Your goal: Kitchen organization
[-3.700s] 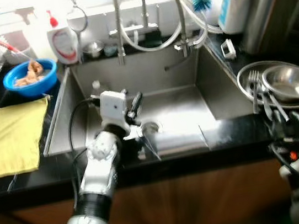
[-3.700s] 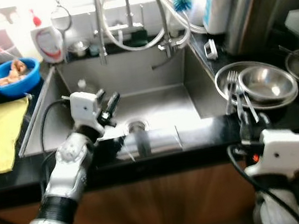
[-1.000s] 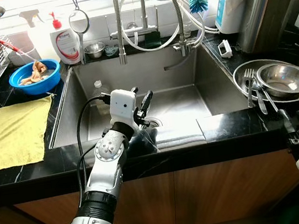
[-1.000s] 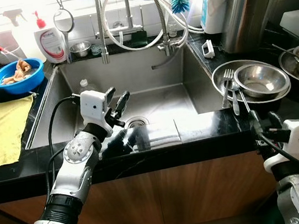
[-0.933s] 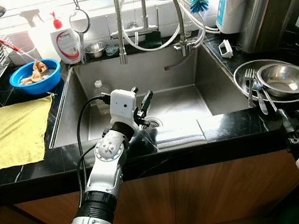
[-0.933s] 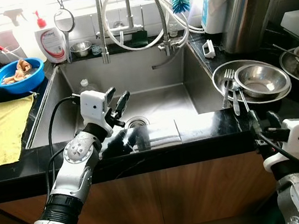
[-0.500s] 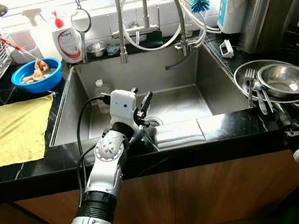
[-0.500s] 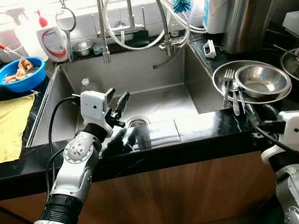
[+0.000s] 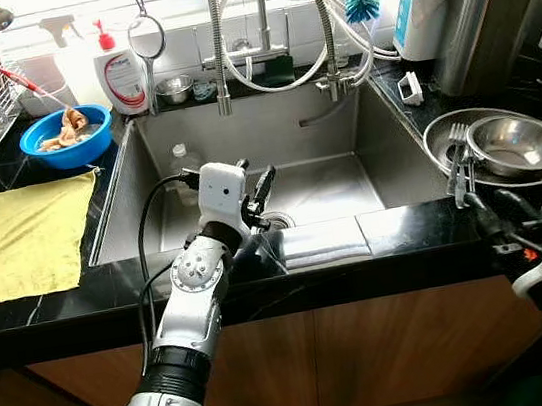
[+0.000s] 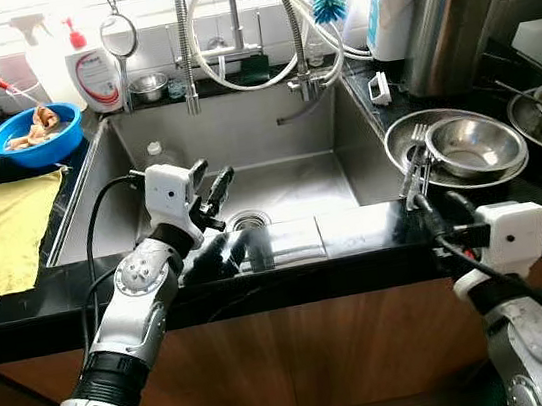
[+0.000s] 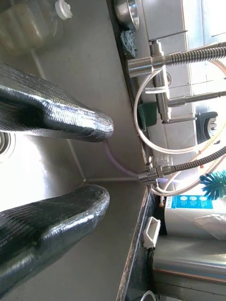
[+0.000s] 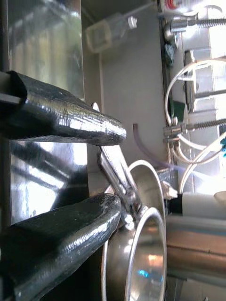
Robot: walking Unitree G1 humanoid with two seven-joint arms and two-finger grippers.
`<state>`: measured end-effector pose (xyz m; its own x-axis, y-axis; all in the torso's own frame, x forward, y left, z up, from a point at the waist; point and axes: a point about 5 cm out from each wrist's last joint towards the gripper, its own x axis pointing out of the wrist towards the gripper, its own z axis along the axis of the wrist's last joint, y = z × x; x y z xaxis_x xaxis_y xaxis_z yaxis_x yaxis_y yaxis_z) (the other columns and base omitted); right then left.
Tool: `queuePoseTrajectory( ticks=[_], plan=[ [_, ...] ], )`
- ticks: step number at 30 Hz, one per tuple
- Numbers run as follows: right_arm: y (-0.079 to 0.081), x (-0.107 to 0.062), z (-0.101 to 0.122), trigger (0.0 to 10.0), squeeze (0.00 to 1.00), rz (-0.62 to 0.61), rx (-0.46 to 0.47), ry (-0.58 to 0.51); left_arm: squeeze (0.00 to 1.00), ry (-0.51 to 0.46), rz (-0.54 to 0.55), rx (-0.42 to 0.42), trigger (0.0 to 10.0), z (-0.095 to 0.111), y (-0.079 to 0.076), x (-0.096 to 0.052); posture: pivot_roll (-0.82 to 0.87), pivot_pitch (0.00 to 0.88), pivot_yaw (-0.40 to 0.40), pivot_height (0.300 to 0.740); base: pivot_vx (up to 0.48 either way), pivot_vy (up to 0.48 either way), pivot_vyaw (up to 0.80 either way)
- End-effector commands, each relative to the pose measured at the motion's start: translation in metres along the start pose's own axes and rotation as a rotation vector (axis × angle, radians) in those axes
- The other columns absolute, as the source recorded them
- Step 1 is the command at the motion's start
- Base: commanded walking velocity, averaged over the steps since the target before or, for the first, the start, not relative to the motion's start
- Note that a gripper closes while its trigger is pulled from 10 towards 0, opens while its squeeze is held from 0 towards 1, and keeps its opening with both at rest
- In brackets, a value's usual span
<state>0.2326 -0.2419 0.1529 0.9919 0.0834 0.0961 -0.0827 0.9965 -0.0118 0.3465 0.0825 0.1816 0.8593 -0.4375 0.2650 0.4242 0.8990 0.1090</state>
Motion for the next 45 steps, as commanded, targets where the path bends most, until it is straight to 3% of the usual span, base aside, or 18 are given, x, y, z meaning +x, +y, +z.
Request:
queuePoseTrajectory(
  ticks=[1, 6, 16, 22, 25, 27, 33, 40, 45],
  plan=[
    [0.007, -0.001, 0.006, 10.0, 0.0, 0.04, 0.01, -0.023, 0.0, -0.016, -0.001, 0.013, 10.0, 0.004, 0.001, -0.001, -0.04, 0.0, 0.041, 0.74, 0.0, 0.0, 0.0],
    [0.019, -0.004, 0.015, 10.0, 0.0, 0.093, 0.033, -0.064, 0.0, -0.023, -0.004, 0.005, 10.0, 0.005, 0.001, -0.001, -0.04, 0.0, 0.042, 0.74, 0.0, 0.0, 0.0],
    [0.025, -0.004, 0.022, 10.0, 0.0, 0.112, 0.043, -0.085, 0.0, -0.024, -0.004, 0.004, 10.0, 0.006, 0.002, 0.0, -0.04, 0.0, 0.048, 0.74, 0.0, 0.0, 0.0],
    [0.035, -0.005, 0.016, 10.0, 0.0, 0.159, 0.038, -0.043, 0.0, -0.022, 0.002, 0.01, 10.0, 0.007, 0.004, 0.001, -0.04, 0.0, 0.05, 0.74, 0.0, 0.0, 0.0],
    [0.037, -0.004, 0.015, 10.0, 0.0, 0.177, -0.024, -0.02, 0.0, -0.022, 0.003, 0.01, 10.0, 0.007, 0.005, 0.001, -0.04, 0.0, 0.052, 0.74, 0.0, 0.0, 0.0],
    [0.036, -0.004, 0.011, 10.0, 0.0, 0.18, -0.144, 0.035, 0.0, -0.019, 0.001, 0.011, 10.0, 0.007, 0.005, 0.001, -0.04, 0.0, 0.053, 0.74, 0.0, 0.0, 0.0],
    [0.032, -0.004, 0.02, 10.0, 0.0, 0.184, -0.223, 0.019, 0.0, -0.016, -0.001, 0.005, 10.0, 0.006, 0.003, 0.001, -0.04, 0.0, 0.052, 0.74, 0.0, 0.0, 0.0],
    [0.038, 0.0, 0.034, 10.0, 0.0, 0.221, -0.347, -0.033, 0.0, -0.013, 0.004, 0.001, 10.0, 0.006, 0.003, 0.001, -0.05, 0.0, 0.052, 0.74, 0.0, 0.0, 0.0],
    [0.035, 0.0, 0.03, 10.0, 0.0, 0.204, -0.433, 0.021, 0.0, -0.009, 0.003, -0.003, 10.0, 0.005, 0.002, 0.0, -0.05, 0.0, 0.051, 0.74, 0.0, 0.0, 0.0]
  ],
)
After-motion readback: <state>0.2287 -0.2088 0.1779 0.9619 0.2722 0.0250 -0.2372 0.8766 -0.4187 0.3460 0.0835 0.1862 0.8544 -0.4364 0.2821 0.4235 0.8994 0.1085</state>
